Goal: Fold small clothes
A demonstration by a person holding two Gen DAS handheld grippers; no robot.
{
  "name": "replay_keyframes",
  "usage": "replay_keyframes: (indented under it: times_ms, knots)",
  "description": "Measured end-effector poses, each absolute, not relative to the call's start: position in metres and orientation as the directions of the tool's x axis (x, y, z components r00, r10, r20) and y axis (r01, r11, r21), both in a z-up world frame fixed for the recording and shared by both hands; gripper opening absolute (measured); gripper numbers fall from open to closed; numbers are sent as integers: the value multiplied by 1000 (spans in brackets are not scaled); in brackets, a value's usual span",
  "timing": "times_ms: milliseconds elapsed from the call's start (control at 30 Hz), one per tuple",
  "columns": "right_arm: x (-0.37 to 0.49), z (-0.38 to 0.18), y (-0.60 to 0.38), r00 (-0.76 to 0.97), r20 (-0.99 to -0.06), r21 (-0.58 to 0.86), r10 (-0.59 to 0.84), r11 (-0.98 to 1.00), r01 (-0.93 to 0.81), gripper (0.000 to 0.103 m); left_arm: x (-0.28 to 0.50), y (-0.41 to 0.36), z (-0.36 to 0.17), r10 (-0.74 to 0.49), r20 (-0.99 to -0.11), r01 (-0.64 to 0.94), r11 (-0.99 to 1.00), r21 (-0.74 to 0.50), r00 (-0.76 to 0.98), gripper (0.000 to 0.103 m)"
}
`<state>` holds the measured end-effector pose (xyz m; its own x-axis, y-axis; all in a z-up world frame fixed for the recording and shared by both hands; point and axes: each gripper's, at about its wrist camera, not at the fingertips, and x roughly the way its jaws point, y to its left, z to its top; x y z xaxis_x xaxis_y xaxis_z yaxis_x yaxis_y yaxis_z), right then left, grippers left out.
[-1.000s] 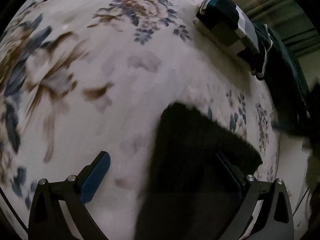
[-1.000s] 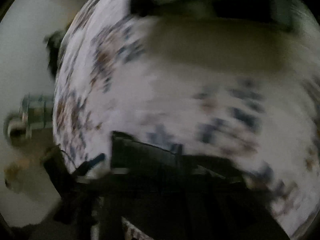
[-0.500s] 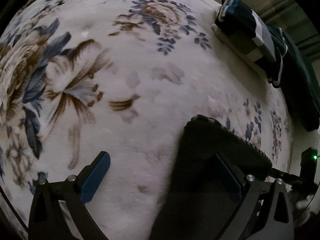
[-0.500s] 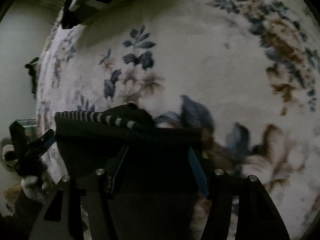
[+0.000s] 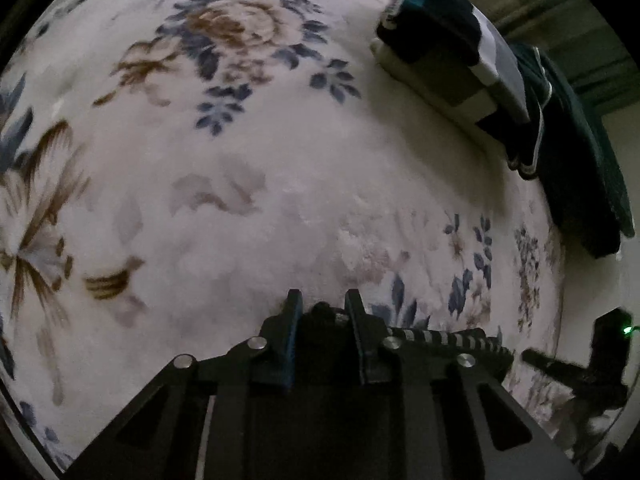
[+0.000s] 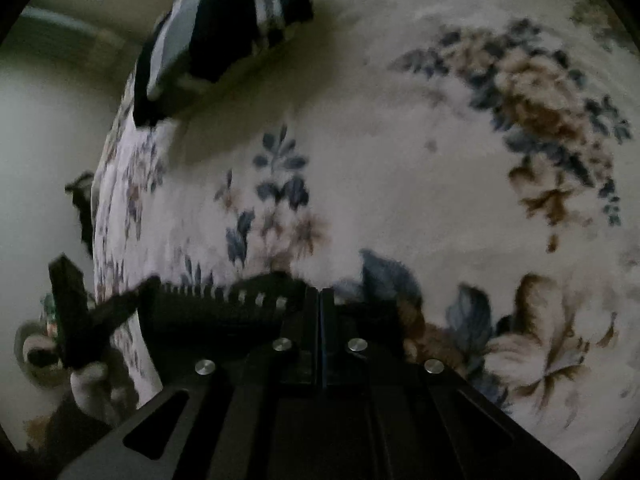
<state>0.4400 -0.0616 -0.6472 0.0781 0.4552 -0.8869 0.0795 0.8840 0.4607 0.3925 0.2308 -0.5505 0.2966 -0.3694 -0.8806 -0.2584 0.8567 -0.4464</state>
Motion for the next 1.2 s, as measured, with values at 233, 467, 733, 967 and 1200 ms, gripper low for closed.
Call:
replay_keyframes:
  times_ms: [233,467,733,967,1200]
  knots:
    - [427,-673,-60,2,-902,431,432,899,75,51,390,234,-551,-389,-871,-253,848,-466,299,18]
    - [420,-695,-55,2,-867,497,499,863,93,37,388,237,-552,-395,-864,-263,838,-478,311,17]
    - [424,-660,-51,201,-876,467,439,876,120,7,390,245,-560,-422,-853,-310,803,-509,306,16]
    - [448,-698,-43,28,-900,432,435,882,190,13,394,254,-560,-488,-829,-326,764,-557,273,22]
    - [448,-661,-64,89,-858,512,505,834,203,68,364,279,-533,-495,-794,-323,731,-600,354,63]
